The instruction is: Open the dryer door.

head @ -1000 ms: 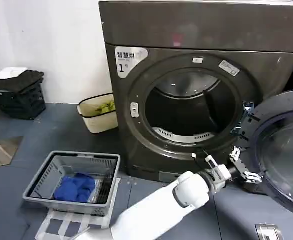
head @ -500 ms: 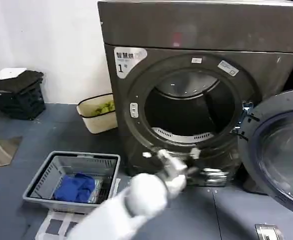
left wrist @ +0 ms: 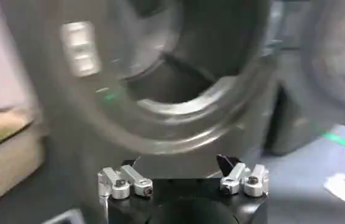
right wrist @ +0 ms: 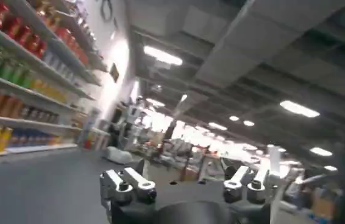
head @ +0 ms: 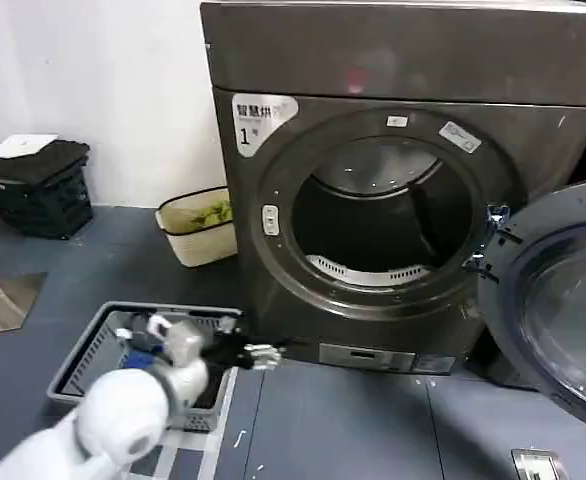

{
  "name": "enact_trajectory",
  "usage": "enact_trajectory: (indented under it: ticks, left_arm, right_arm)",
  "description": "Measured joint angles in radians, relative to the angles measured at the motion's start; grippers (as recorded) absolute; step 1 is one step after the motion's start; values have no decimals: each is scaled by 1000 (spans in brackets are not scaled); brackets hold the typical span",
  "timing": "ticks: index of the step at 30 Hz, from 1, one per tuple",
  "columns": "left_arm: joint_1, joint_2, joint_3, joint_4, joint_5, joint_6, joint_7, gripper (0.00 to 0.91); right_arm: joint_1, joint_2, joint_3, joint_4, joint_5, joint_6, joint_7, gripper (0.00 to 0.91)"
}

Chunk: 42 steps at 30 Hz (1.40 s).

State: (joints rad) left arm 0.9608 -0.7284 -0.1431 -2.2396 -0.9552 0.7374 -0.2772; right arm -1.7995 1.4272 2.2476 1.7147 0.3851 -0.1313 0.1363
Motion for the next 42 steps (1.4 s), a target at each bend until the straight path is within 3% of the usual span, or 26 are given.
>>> enact_trajectory:
  ticks: [10, 18, 24, 32, 42]
  left_arm:
    - [101, 197, -192, 60, -416, 0, -283, 907]
    - [15, 312, -200, 169, -821, -1, -494, 907]
    - [-64, 375, -164, 262, -1015, -1, -532, 907]
    - [-192, 379, -118, 374, -1158, -1, -569, 907]
    - [-202, 394, -129, 428, -1305, -1, -658, 907]
  right_arm:
    - [11, 12, -53, 38, 96, -5, -38, 907]
    - [9, 20, -67, 65, 148, 18, -67, 907]
    - [18, 38, -88, 80, 164, 42, -79, 907]
    - [28, 55, -109, 89, 166, 63, -85, 907]
    - [30, 54, -111, 80, 168, 83, -89, 907]
